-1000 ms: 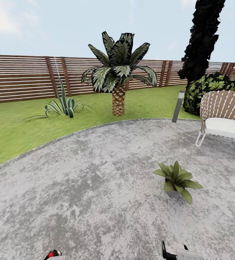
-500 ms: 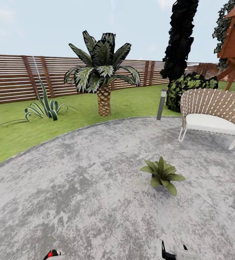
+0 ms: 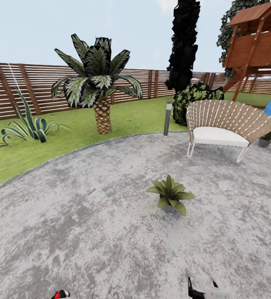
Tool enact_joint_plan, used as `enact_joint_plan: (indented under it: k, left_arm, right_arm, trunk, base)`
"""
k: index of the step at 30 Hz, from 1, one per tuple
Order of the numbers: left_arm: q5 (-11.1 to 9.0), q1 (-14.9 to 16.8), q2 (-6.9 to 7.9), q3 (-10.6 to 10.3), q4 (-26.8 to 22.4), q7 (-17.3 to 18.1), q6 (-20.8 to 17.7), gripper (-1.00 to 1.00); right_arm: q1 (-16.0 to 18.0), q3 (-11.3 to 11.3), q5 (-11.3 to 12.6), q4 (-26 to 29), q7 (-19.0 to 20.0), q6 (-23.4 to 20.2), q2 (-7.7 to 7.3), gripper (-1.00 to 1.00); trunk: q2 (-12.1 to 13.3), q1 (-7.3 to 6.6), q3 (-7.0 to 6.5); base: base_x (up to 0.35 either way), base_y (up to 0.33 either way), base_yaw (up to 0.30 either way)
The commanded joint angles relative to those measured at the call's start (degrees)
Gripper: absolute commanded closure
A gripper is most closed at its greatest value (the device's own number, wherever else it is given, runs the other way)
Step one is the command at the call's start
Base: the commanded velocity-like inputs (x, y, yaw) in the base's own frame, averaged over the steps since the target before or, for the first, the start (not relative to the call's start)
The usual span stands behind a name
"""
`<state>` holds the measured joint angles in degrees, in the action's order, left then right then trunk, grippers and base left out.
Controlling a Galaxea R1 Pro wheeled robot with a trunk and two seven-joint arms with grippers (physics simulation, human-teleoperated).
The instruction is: Pick up the pesticide atomizer in the garden and spray insectifuge to fully cover both potted plants in the garden.
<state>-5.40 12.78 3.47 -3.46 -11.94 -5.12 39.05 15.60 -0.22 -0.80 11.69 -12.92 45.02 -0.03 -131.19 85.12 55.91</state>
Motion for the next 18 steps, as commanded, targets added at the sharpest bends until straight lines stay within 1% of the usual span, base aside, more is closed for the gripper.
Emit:
enact_joint_plan:
  k: [1,5,18]
  left_arm:
    - [-0.45,-0.14,-0.03,-0.36,-0.1,-0.22,0.16,1.0]
    - [-0.21,-0.36,-0.12,-0.27,-0.25,-0.48,0.11,1.0]
    - [-0.14,-0.39,-0.13,-0.49,-0.15,-0.39,0.13,1.0]
  right_arm:
    - [0.04,0.04,-0.15,-0.13,-0.08,0.15,0.05,-1.0]
    - [0.04,0.08,-0.22,-0.29,-0.05,0.02,0.0,-1.0]
    - [0.04,0.05,-0.08,-0.27,-0.05,-0.01,0.02,-1.0]
  trunk:
    - [-0.02,-0.04,0.05]
    - [-0.02,-0.04,0.05]
    - [-0.02,-0.04,0.05]
  base:
    - [-0.232,0.0,-0.265]
    - [-0.076,0.0,-0.265]
    - [-0.004,0.0,-0.265]
